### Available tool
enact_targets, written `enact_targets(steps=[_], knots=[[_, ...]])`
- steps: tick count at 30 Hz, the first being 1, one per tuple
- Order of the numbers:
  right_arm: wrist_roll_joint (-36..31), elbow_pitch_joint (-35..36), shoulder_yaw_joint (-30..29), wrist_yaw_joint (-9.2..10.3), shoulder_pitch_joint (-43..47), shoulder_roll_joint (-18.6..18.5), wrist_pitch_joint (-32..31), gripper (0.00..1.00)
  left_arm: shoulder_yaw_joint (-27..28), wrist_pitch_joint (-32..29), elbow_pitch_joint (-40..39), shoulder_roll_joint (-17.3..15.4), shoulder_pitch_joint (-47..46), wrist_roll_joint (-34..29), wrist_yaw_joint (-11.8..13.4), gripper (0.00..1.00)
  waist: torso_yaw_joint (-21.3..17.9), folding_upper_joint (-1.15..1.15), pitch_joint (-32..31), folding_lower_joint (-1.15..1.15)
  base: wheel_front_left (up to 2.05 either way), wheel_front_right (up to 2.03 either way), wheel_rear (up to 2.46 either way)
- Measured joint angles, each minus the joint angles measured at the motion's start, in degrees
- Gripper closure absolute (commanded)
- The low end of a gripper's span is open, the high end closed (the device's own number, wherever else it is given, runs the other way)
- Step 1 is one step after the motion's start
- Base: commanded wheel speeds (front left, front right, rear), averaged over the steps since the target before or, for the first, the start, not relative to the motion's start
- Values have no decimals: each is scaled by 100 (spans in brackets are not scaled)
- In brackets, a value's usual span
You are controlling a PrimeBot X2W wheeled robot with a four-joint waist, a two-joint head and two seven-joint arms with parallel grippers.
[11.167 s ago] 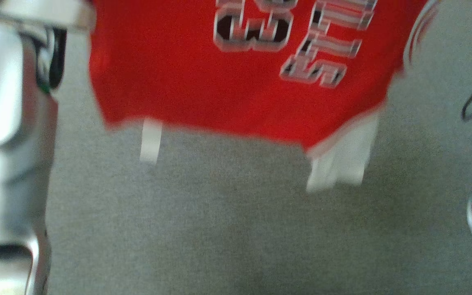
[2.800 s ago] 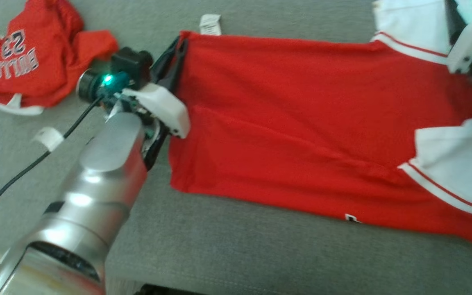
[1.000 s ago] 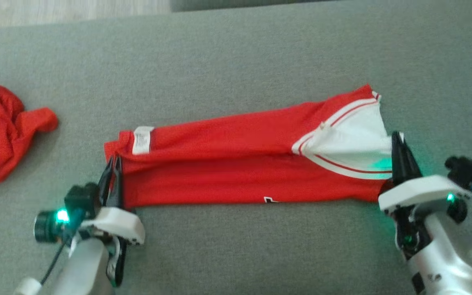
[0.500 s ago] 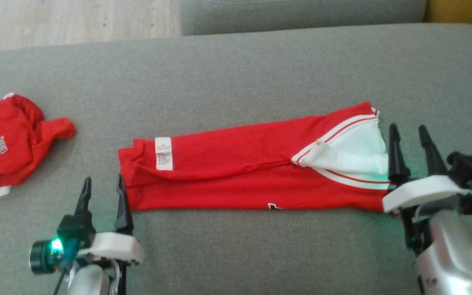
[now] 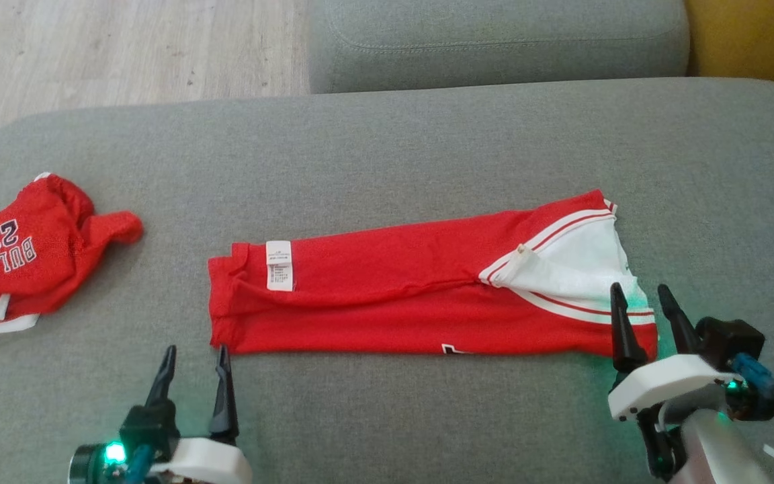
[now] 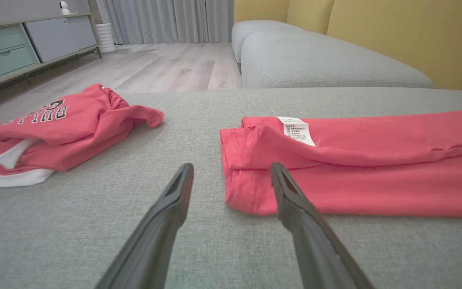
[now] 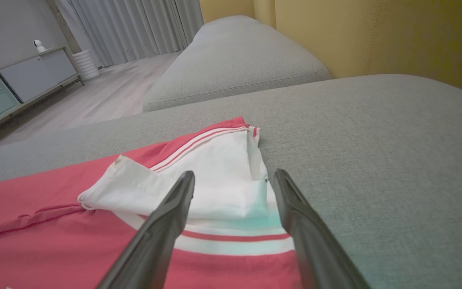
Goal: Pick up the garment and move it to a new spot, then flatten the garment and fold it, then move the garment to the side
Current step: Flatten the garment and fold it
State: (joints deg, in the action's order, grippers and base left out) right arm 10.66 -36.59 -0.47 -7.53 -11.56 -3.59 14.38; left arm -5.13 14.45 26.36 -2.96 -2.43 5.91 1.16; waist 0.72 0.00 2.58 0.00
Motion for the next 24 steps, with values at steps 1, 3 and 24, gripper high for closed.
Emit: enact_targets(steps=[1,3,24], knots=[[-9,-20,0,0,-1,7,0,0,-26,-1,0,1,0,0,-5,0,3,0,11,0,0,0,0],[-8,-112,11,0,-21,15,0,0,-46,0,-2,10,-1,0,-16,0,6,0,54,0,0,0,0],[-116,-2408,-488,0,-1972,-147,-121,0,-581,0,29,25,-462,218,37,0,285,0,1022,1,0,0,0]])
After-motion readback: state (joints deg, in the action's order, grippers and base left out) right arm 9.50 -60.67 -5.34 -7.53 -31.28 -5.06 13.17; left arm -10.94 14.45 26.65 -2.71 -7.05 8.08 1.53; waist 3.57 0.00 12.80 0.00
